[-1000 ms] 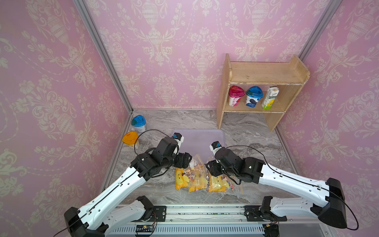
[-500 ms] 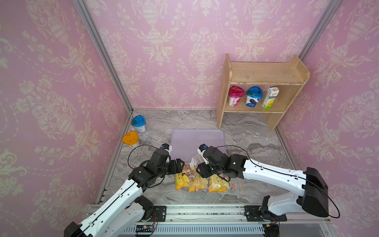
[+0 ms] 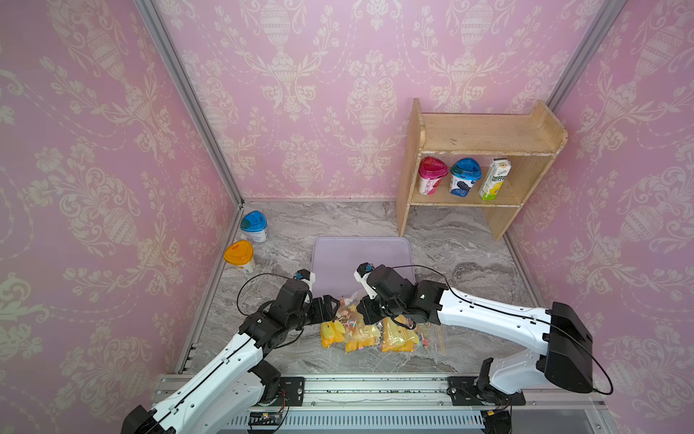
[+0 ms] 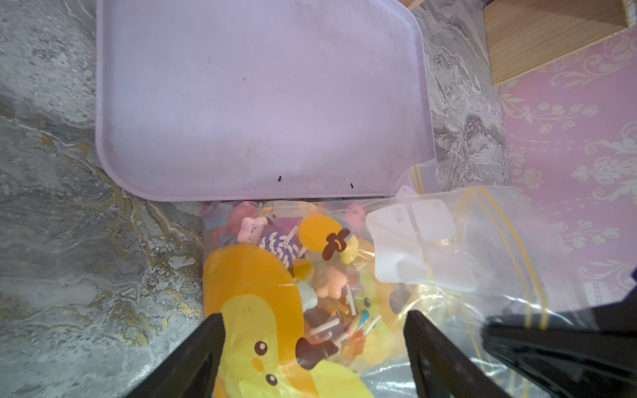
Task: Pour candies out of the ziploc bag
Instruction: Pick up the ziploc bag from the center of the board.
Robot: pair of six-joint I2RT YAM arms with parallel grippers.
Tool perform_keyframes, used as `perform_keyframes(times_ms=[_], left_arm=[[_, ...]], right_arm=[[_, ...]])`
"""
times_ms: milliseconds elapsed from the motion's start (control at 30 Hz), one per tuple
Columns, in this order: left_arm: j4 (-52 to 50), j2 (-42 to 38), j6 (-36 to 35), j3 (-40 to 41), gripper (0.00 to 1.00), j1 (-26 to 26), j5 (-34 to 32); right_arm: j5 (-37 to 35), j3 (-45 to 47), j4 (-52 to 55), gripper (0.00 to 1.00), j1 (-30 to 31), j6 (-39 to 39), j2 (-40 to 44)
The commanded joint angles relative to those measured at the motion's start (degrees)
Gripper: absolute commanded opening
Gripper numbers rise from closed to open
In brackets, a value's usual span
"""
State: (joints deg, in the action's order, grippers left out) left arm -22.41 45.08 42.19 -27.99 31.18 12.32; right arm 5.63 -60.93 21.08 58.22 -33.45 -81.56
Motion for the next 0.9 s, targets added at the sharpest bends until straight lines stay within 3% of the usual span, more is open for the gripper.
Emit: perform_keyframes(times_ms=[0, 367, 700, 867], left_arm=[[3.11, -0.9, 1.95, 1.78, 0.86, -0.47, 2.36], [10.51, -3.33, 7.07, 10.44, 0.85, -0.5, 4.71], [11.78, -5.86, 9.12, 14.43, 0.61, -0.42, 6.0], [12.95, -6.79, 10.53, 15.87, 0.57, -0.42, 7.66]], right_arm=[[2.66, 3.65, -5.97, 0.0, -1.7, -2.49, 7.04], [1.44, 11.38, -5.7, 0.0, -3.77, -5.41, 10.19], [-2.76, 12.63, -4.63, 0.0, -4.65, -6.71, 11.92], [-1.83, 11.54, -5.69, 0.0, -4.64, -6.71, 10.59]])
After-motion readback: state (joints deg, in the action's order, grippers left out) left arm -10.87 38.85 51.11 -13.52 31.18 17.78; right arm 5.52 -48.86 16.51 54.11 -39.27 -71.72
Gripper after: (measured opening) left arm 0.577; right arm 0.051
